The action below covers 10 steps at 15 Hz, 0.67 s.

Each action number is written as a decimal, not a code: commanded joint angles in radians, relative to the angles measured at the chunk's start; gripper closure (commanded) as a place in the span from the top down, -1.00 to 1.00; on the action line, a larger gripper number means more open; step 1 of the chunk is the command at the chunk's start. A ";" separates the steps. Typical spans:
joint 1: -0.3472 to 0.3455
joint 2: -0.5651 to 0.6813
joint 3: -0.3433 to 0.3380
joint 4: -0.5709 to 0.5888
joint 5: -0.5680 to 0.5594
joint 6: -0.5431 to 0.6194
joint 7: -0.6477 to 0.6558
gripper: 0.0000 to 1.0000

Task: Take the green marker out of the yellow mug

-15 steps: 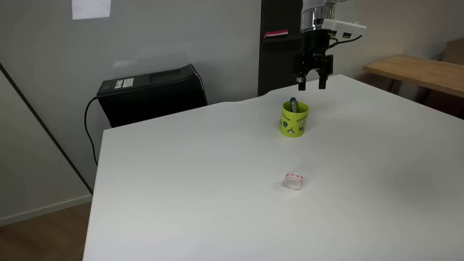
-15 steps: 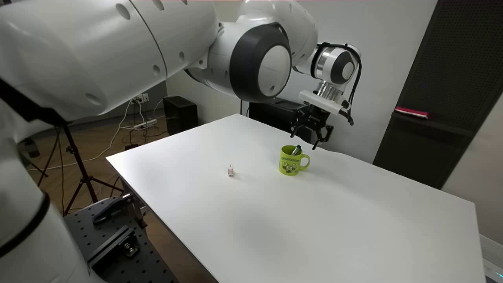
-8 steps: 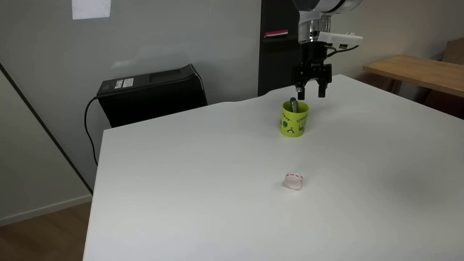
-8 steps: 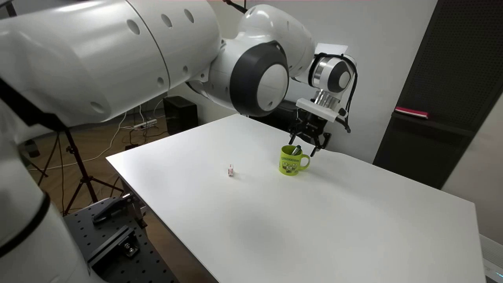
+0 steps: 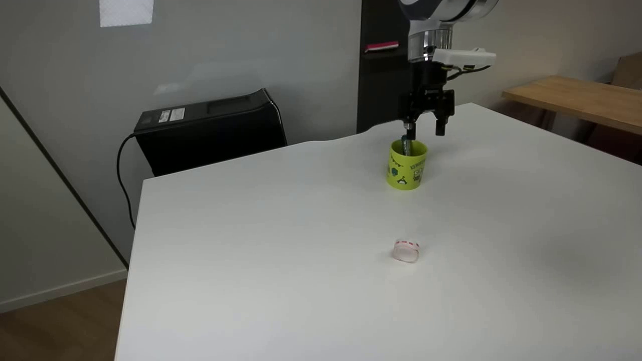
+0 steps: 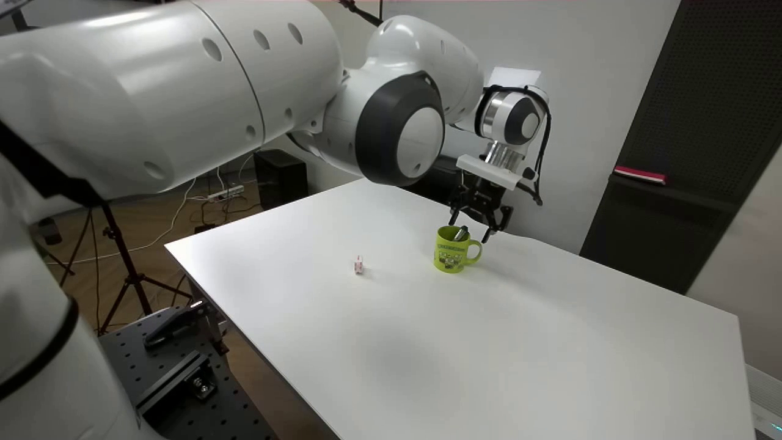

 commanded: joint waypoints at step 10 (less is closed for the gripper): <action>0.065 0.047 -0.060 0.083 -0.067 0.054 0.068 1.00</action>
